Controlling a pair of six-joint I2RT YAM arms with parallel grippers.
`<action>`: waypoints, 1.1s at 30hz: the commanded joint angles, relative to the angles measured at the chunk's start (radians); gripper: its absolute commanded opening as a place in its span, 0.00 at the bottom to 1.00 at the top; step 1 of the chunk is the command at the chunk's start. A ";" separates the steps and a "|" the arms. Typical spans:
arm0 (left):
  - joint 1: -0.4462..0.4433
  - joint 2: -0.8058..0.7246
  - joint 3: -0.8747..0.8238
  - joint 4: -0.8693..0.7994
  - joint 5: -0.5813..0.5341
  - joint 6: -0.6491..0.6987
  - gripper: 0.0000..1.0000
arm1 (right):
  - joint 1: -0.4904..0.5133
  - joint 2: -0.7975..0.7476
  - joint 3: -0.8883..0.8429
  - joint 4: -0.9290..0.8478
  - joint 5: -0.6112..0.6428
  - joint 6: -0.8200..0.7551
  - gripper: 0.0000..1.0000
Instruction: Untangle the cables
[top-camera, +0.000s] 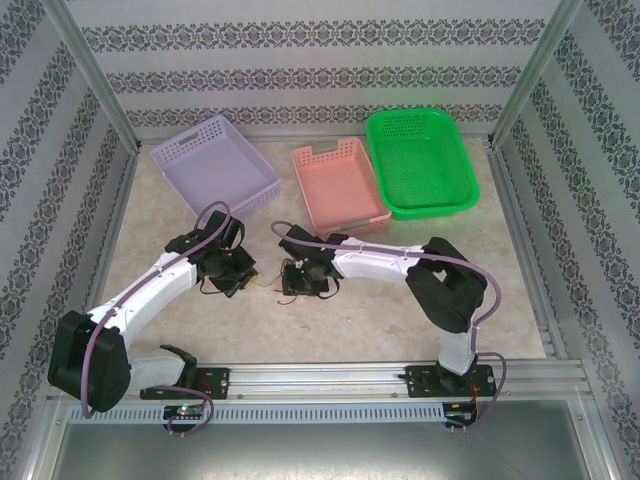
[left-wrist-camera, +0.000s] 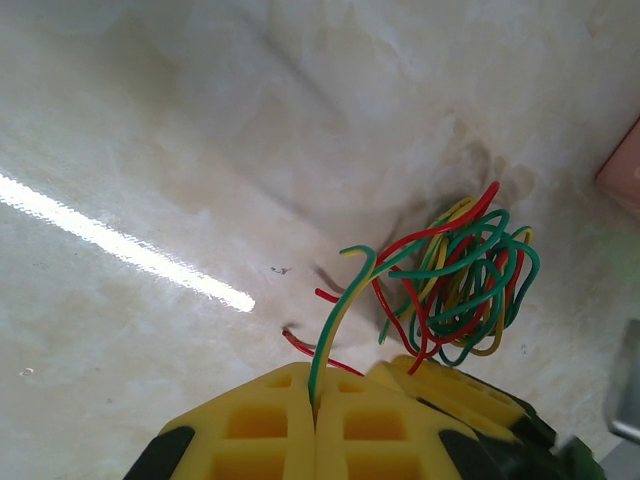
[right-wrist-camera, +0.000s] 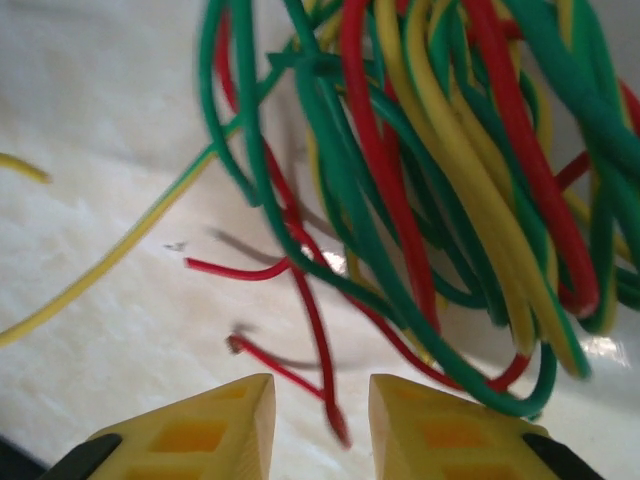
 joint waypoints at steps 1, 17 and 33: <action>0.002 -0.008 -0.006 0.000 0.005 -0.013 0.00 | 0.000 0.039 0.025 0.001 -0.009 0.005 0.28; 0.047 0.014 0.065 -0.196 -0.262 0.113 0.00 | -0.198 -0.409 -0.242 -0.109 0.010 -0.250 0.00; 0.101 0.082 0.085 -0.134 -0.246 0.143 0.00 | -0.532 -0.612 -0.345 -0.216 0.017 -0.293 0.00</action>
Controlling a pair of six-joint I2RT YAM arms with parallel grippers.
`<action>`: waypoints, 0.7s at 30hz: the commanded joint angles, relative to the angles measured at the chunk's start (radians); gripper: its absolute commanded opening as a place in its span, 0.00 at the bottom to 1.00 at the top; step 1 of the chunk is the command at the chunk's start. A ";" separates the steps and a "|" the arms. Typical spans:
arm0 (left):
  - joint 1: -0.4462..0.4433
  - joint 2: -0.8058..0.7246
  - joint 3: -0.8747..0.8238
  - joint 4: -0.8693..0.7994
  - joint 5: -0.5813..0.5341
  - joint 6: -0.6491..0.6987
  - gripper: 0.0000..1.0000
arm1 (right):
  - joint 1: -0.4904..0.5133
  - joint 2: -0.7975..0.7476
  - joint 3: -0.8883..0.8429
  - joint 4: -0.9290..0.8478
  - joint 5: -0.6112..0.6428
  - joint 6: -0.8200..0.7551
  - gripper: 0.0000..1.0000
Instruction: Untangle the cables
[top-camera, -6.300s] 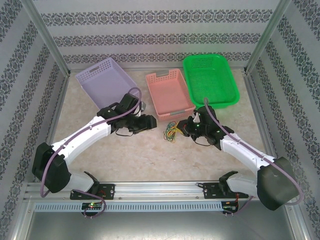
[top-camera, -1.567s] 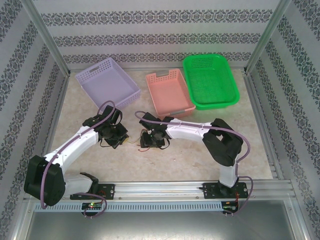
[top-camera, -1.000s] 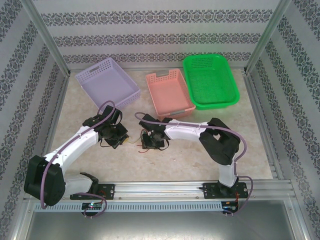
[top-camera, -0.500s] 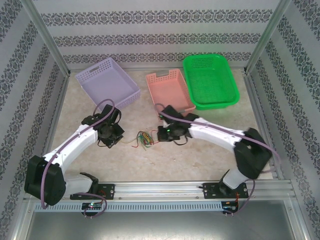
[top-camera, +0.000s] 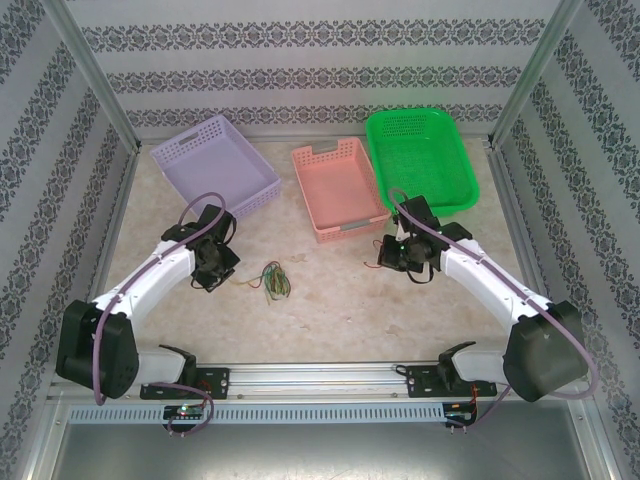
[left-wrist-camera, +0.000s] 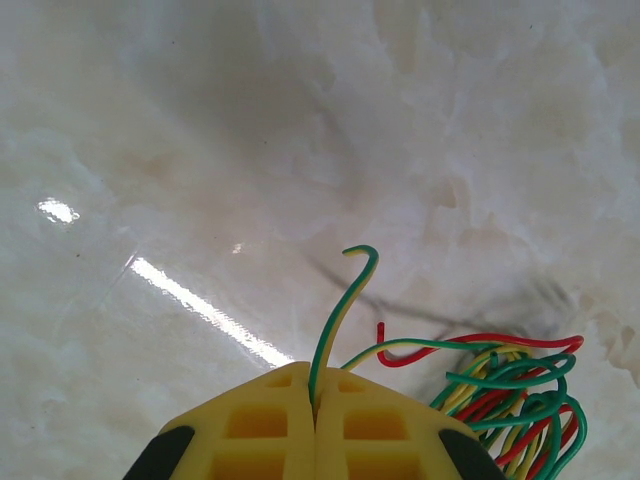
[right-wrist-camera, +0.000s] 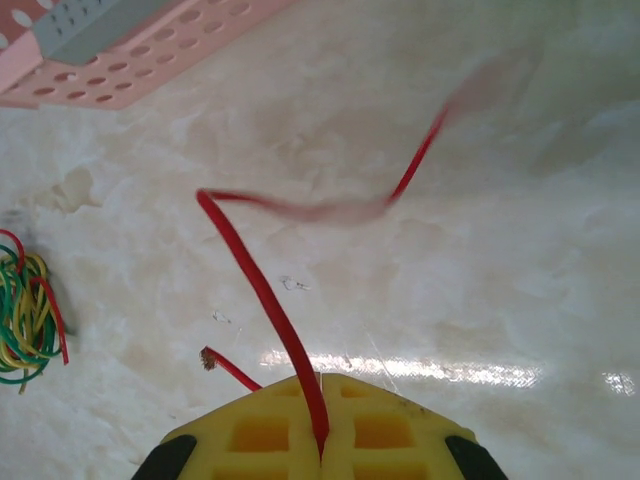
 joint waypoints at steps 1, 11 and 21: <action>0.009 0.014 0.022 0.015 0.031 0.027 0.00 | 0.028 0.006 -0.002 -0.018 -0.010 -0.020 0.00; -0.026 0.011 0.106 0.063 0.193 -0.010 0.59 | 0.155 -0.047 0.054 0.029 -0.062 -0.036 0.00; -0.034 -0.013 0.232 0.159 0.422 -0.314 0.70 | 0.173 -0.084 0.070 0.258 -0.277 -0.143 0.00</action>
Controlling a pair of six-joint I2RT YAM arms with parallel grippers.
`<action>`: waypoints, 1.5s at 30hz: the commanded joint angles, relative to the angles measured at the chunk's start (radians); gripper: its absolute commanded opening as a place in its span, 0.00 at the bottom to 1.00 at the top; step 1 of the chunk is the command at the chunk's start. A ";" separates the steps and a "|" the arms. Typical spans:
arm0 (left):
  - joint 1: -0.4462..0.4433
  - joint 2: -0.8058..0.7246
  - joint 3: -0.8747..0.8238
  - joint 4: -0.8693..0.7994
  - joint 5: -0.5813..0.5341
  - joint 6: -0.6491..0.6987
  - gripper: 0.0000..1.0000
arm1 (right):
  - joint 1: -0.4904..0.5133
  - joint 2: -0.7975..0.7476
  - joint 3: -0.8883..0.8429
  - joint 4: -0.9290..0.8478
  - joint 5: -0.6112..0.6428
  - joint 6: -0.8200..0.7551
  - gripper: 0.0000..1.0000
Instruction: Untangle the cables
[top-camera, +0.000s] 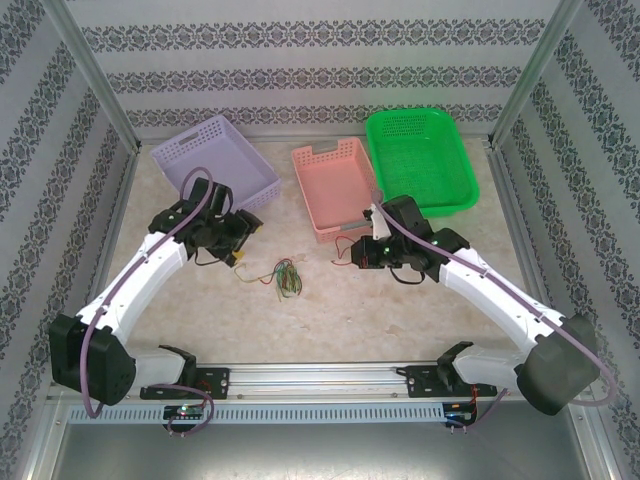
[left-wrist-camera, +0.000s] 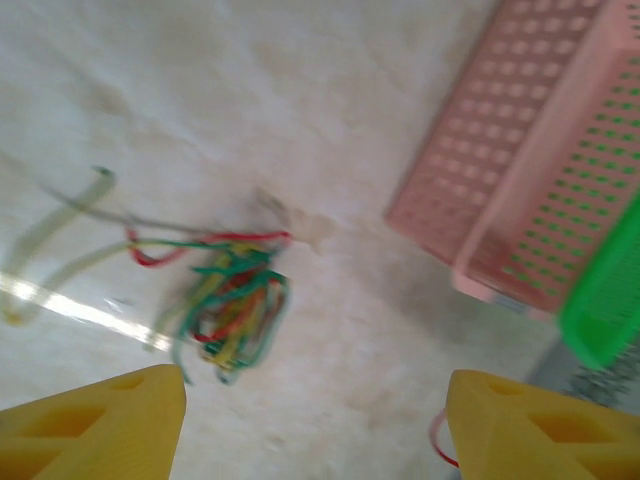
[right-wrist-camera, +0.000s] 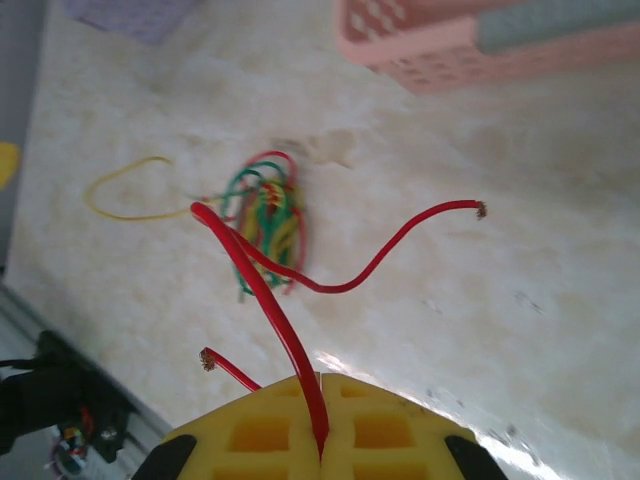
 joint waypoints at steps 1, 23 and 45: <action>-0.028 0.033 0.036 0.082 0.142 -0.204 0.71 | 0.010 -0.003 0.027 0.133 -0.111 -0.081 0.00; -0.101 0.215 0.107 0.199 0.309 -0.253 0.62 | 0.018 0.123 0.086 0.367 -0.503 -0.246 0.00; -0.071 0.227 0.141 0.191 0.304 -0.181 0.00 | 0.020 0.098 0.065 0.287 -0.479 -0.262 0.00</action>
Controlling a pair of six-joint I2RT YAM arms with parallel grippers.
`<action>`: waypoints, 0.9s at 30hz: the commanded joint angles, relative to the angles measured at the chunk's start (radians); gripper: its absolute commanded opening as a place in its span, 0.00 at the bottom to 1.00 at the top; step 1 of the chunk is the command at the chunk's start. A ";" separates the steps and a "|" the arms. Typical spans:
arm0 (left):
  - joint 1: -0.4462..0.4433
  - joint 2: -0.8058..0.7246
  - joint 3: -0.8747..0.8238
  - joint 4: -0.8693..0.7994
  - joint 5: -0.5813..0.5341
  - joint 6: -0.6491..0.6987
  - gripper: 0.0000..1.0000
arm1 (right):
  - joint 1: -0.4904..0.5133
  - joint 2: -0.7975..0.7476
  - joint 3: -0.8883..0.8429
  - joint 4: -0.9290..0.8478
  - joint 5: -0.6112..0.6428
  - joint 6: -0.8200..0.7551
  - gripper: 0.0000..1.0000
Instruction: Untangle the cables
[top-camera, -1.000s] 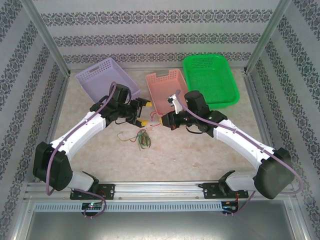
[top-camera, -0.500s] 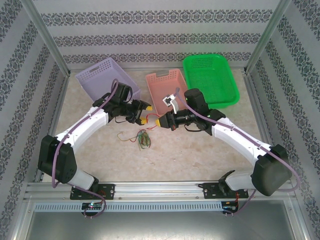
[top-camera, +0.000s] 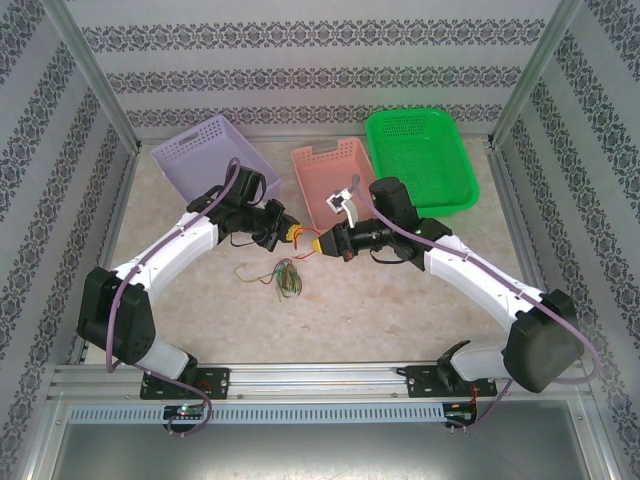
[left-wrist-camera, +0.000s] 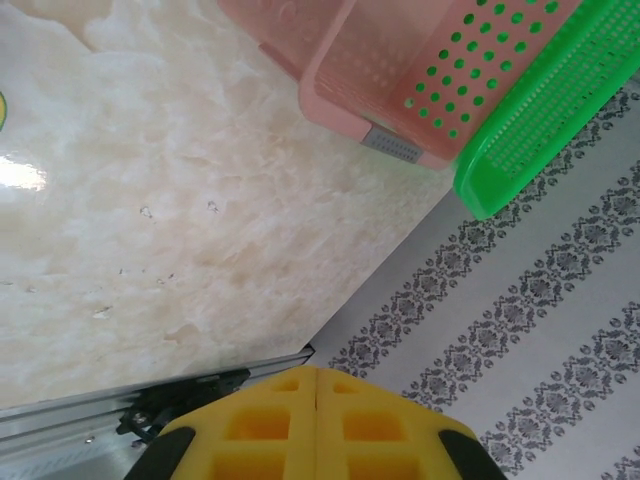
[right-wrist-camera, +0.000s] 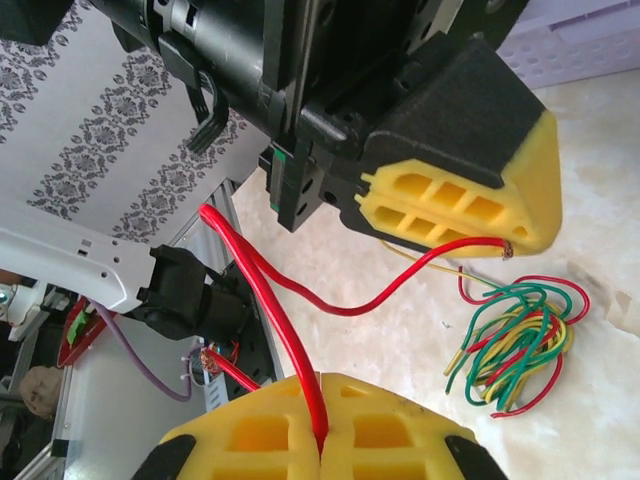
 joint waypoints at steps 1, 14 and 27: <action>0.046 -0.006 0.063 -0.063 -0.049 0.047 0.00 | 0.016 -0.030 0.009 -0.078 0.007 -0.063 0.00; 0.143 0.171 0.416 -0.011 -0.098 0.131 0.00 | 0.227 0.075 0.043 -0.269 0.194 -0.122 0.00; 0.122 0.162 0.310 -0.350 0.077 0.446 0.53 | -0.027 0.034 0.073 -0.096 -0.081 -0.018 0.00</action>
